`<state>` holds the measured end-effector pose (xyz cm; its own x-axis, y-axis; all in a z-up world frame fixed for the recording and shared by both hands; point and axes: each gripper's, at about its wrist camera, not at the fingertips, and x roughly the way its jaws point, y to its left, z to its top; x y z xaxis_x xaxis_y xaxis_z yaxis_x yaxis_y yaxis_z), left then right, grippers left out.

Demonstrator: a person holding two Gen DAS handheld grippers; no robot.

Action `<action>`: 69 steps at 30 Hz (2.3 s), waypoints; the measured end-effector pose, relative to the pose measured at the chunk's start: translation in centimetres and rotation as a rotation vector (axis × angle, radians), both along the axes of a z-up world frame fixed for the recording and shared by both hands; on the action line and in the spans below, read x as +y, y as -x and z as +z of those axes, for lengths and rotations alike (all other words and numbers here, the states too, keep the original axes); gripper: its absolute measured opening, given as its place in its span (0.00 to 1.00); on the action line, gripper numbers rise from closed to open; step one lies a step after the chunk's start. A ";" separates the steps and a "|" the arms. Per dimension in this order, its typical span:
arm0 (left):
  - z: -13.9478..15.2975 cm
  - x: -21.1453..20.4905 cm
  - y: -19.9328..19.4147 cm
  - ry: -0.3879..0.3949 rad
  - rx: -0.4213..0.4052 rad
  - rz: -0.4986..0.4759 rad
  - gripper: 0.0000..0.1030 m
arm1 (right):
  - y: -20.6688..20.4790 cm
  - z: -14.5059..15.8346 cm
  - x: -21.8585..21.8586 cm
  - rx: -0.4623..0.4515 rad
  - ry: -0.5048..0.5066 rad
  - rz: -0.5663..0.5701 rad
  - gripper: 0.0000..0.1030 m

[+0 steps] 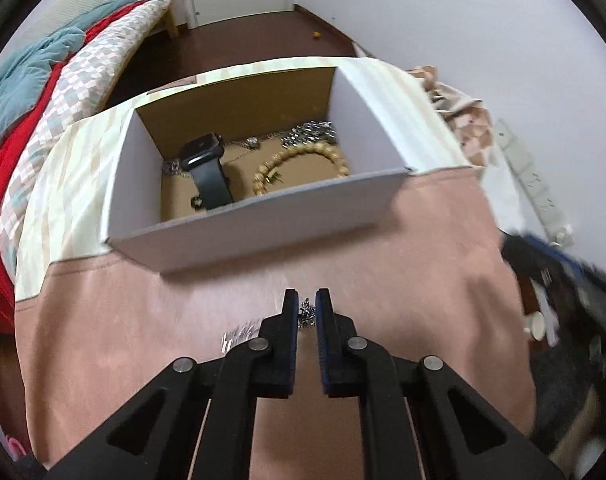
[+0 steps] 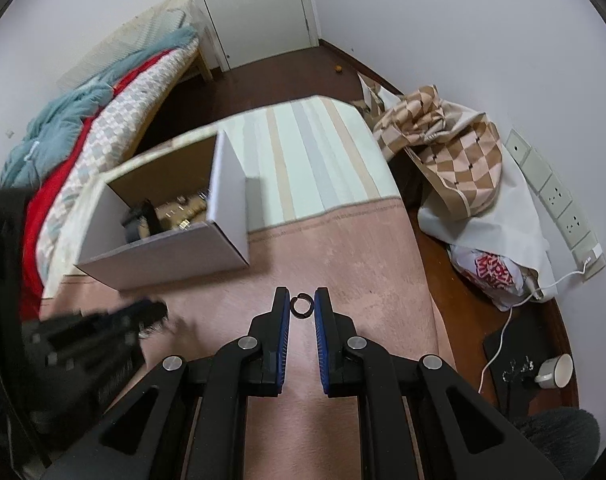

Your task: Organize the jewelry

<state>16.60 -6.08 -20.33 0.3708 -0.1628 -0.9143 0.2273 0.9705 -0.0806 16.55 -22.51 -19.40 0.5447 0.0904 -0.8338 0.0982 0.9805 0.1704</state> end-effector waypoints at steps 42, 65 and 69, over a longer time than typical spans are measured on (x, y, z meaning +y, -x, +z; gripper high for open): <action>6.2 9.8 -11.9 0.072 -0.027 0.172 0.06 | -15.4 2.4 7.4 0.102 -0.101 0.265 0.13; 7.5 11.4 -10.9 -0.054 -0.088 0.288 0.91 | -16.0 1.9 6.2 0.231 -0.090 0.257 0.51; 7.6 11.2 -9.3 -0.082 -0.101 0.289 1.00 | -14.5 3.3 5.8 0.191 0.009 0.221 0.74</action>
<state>25.88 5.08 -12.68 0.4808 0.0356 -0.8761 -0.0559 0.9984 0.0099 31.04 -16.74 -16.06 0.3456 0.1820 -0.9206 -0.0888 0.9830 0.1610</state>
